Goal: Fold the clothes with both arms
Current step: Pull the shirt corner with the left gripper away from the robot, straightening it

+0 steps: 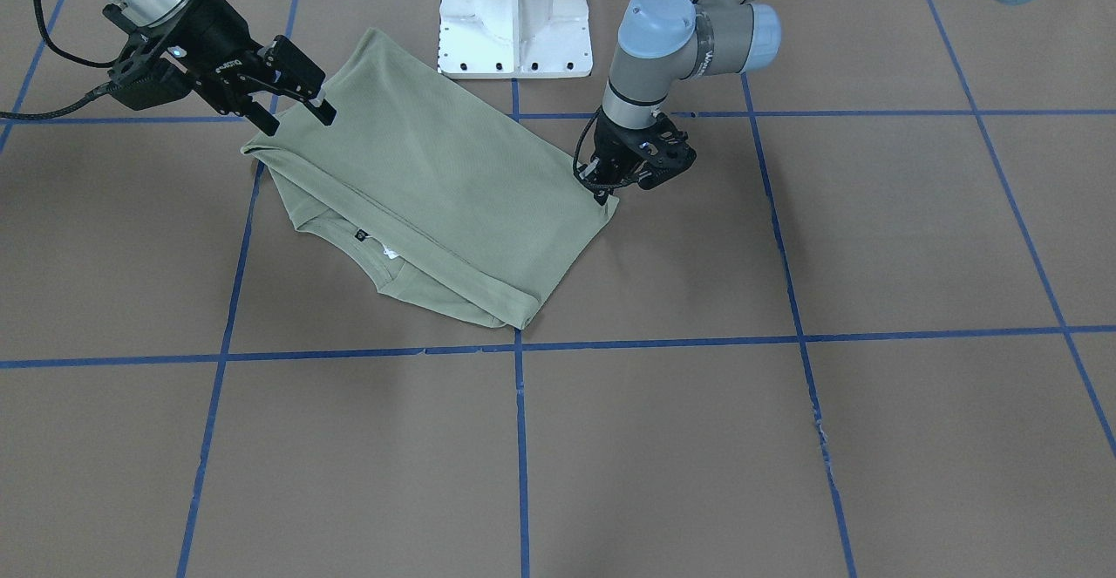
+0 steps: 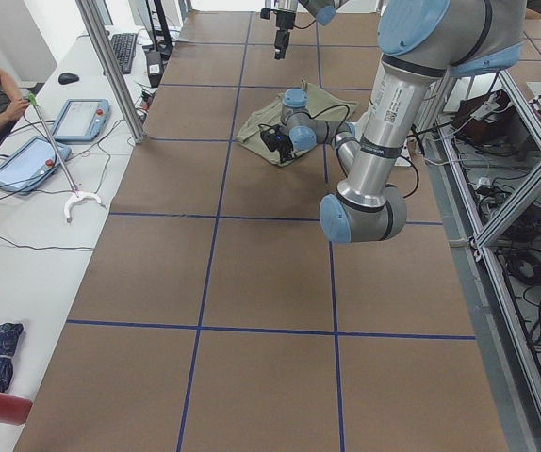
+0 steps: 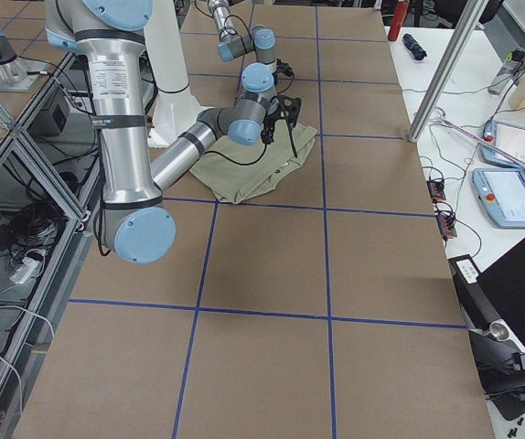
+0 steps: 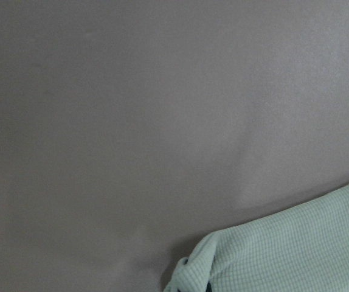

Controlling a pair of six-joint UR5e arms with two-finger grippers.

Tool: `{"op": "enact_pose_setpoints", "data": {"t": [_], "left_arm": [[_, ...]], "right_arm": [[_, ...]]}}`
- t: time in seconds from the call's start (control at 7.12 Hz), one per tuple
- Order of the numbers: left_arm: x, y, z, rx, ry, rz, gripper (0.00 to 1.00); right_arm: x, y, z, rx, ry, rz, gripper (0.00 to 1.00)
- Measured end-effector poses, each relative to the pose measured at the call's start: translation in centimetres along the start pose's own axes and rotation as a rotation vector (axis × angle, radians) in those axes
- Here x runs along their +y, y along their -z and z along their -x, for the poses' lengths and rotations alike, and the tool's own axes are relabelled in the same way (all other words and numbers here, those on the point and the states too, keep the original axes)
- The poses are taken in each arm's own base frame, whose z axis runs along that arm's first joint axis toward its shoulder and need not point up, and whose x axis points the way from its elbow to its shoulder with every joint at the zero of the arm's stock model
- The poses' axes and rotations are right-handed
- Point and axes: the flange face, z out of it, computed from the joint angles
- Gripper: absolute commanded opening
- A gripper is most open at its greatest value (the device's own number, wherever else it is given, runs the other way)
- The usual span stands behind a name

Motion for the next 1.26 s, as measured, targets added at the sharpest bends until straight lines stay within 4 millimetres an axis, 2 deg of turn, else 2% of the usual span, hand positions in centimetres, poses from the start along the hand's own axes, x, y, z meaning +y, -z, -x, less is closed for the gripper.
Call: {"op": "enact_pose_setpoints", "data": {"t": [0.14,0.56,0.7,0.98,1.26], "left_arm": [[-0.8,0.6,-0.5,0.013,0.007,-0.010,0.00],[-5.4,2.4,-2.3,0.059,0.012,-0.109,0.00],[-6.7,2.4,-3.0,0.071,-0.006,-0.150,0.00],[-9.0,1.7,-5.9,0.085,-0.026,-0.210,0.00],[-12.4,1.0,-8.0,0.115,-0.065,-0.271,0.00]], "right_arm": [[-0.3,0.2,-0.1,0.000,-0.003,-0.010,1.00],[-0.7,0.4,-0.3,0.003,-0.009,-0.019,1.00],[-0.8,0.3,-0.4,0.005,-0.010,-0.020,1.00],[-1.1,-0.1,-0.6,0.013,-0.015,-0.026,1.00],[-1.2,-0.2,-0.7,0.016,-0.016,-0.030,1.00]]}}
